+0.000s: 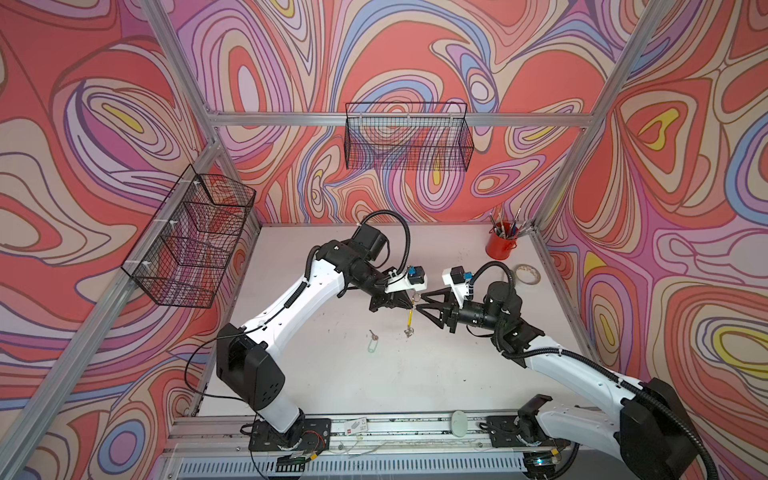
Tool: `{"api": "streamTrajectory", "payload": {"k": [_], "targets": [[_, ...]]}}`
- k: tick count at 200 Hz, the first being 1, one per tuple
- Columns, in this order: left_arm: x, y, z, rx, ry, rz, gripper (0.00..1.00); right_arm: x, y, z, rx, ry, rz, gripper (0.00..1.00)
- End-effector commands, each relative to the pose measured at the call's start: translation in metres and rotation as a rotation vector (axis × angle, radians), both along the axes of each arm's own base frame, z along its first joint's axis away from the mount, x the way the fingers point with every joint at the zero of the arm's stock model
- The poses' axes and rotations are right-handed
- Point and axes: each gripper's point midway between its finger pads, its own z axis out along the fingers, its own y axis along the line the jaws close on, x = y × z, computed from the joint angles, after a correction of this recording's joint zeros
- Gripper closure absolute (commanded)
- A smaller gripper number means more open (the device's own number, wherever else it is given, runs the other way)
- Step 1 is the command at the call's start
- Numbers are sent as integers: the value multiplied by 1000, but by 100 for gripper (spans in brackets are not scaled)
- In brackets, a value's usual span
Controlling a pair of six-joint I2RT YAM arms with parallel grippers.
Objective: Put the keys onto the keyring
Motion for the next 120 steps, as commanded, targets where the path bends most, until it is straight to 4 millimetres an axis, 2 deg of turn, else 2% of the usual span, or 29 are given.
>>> {"api": "streamTrajectory", "payload": {"k": [1, 52, 89, 111, 120], "targets": [[-6, -1, 5, -7, 14, -29, 100, -3, 7, 3, -12, -11, 34, 55], [-5, -3, 4, -4, 13, -27, 100, -10, 13, 0, -23, -9, 53, 59], [-6, -6, 3, -5, 20, -34, 100, -10, 13, -3, -31, -4, 55, 69], [-6, -6, 1, 2, 28, -35, 100, -10, 14, -3, -31, -3, 56, 83], [-6, -6, 0, 5, 33, -37, 100, -10, 14, -3, -32, -3, 57, 91]]}}
